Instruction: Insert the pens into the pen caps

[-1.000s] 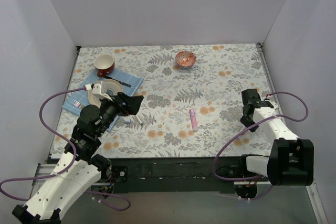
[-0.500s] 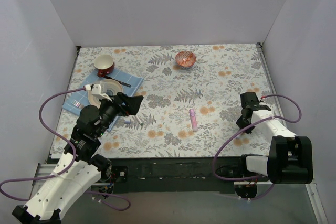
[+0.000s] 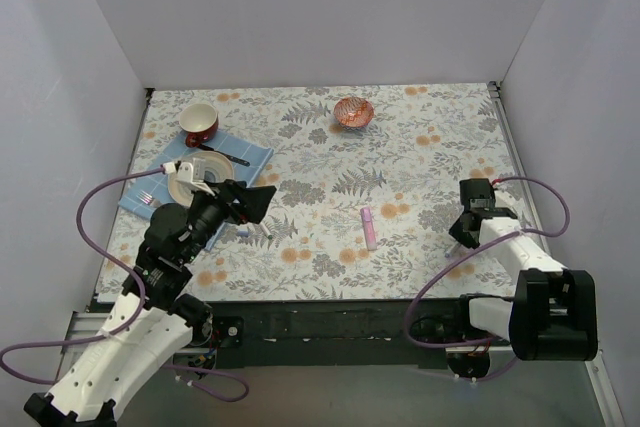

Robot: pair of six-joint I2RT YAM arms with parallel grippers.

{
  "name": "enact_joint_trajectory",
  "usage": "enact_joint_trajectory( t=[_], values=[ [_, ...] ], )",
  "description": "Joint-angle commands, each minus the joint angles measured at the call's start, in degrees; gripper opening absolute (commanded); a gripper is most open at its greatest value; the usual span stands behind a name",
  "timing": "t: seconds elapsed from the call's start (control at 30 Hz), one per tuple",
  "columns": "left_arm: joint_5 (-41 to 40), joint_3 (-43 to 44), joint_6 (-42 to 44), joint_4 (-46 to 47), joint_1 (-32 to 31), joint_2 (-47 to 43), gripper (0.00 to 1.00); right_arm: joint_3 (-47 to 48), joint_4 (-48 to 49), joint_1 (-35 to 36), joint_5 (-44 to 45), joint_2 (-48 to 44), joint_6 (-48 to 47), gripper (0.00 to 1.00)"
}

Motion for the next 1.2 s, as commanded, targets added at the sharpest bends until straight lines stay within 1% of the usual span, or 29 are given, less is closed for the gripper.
enact_joint_trajectory(
  t=[0.0, 0.03, 0.1, 0.17, 0.23, 0.3, 0.37, 0.47, 0.53, 0.57, 0.6, 0.63, 0.7, 0.77, 0.8, 0.93, 1.17],
  values=[
    [3.2, 0.3, -0.4, 0.5, 0.2, 3.5, 0.95, -3.7, 7.0, 1.5, -8.5, -4.0, -10.9, 0.01],
    [3.3, 0.4, -1.0, 0.7, 0.2, 4.1, 0.94, -4.2, 10.2, 1.5, -13.9, -5.2, -13.1, 0.01],
    [3.9, 0.7, -3.4, 1.0, 0.2, 7.2, 0.93, -4.8, 12.0, 1.8, -18.1, -8.8, -17.4, 0.01],
    [5.9, 1.4, -6.5, 1.4, 0.2, 9.8, 0.92, -5.1, 14.1, 2.0, -25.0, -11.8, -20.4, 0.01],
    [8.7, 1.6, -8.4, 3.5, 0.2, 13.3, 0.90, -4.5, 14.2, 2.4, -28.2, -13.2, -22.7, 0.01],
    [13.6, 0.8, -11.6, 6.3, 0.2, 15.3, 0.88, -4.2, 14.3, 3.0, -29.8, -13.7, -23.5, 0.01],
    [15.7, 0.2, -13.7, 10.5, 0.2, 18.1, 0.86, -3.8, 14.5, 3.8, -30.7, -14.6, -23.7, 0.01],
    [17.4, -0.9, -17.0, 15.4, 0.1, 22.6, 0.83, -3.4, 15.8, 6.5, -33.0, -15.8, -23.1, 0.01],
    [18.8, -1.6, -18.7, 19.3, 0.1, 25.5, 0.81, -2.8, 18.4, 10.5, -35.2, -16.1, -21.6, 0.01],
    [19.6, -1.7, -19.2, 20.6, 0.1, 28.2, 0.80, -2.4, 19.4, 12.2, -35.4, -16.0, -21.0, 0.01],
    [20.3, -1.8, -19.6, 21.9, 0.1, 29.9, 0.78, -2.2, 21.1, 16.1, -35.3, -16.0, -20.1, 0.01],
    [21.7, -1.8, -20.1, 24.7, 0.0, 31.2, 0.77, -1.9, 22.2, 18.0, -34.6, -15.7, -19.3, 0.01],
    [22.4, -2.0, -20.4, 27.1, -0.5, 34.5, 0.75, -1.2, 25.5, 22.5, -34.2, -15.5, -16.5, 0.01],
    [22.6, -2.6, -20.7, 30.5, -0.7, 36.7, 0.74, -0.9, 26.6, 24.9, -33.7, -15.1, -14.0, 0.01],
    [22.9, -2.7, -20.7, 31.4, -0.7, 37.2, 0.74, -0.8, 28.9, 26.9, -33.7, -14.9, -13.3, 0.01],
    [24.5, -2.7, -21.4, 36.3, -1.3, 39.9, 0.70, 0.0, 33.9, 31.2, -32.9, -13.3, -10.7, 0.01],
    [23.9, -1.3, -20.9, 38.0, -4.2, 43.7, 0.70, 2.8, 38.4, 38.0, -30.9, -9.5, -7.9, 0.01]
  ],
)
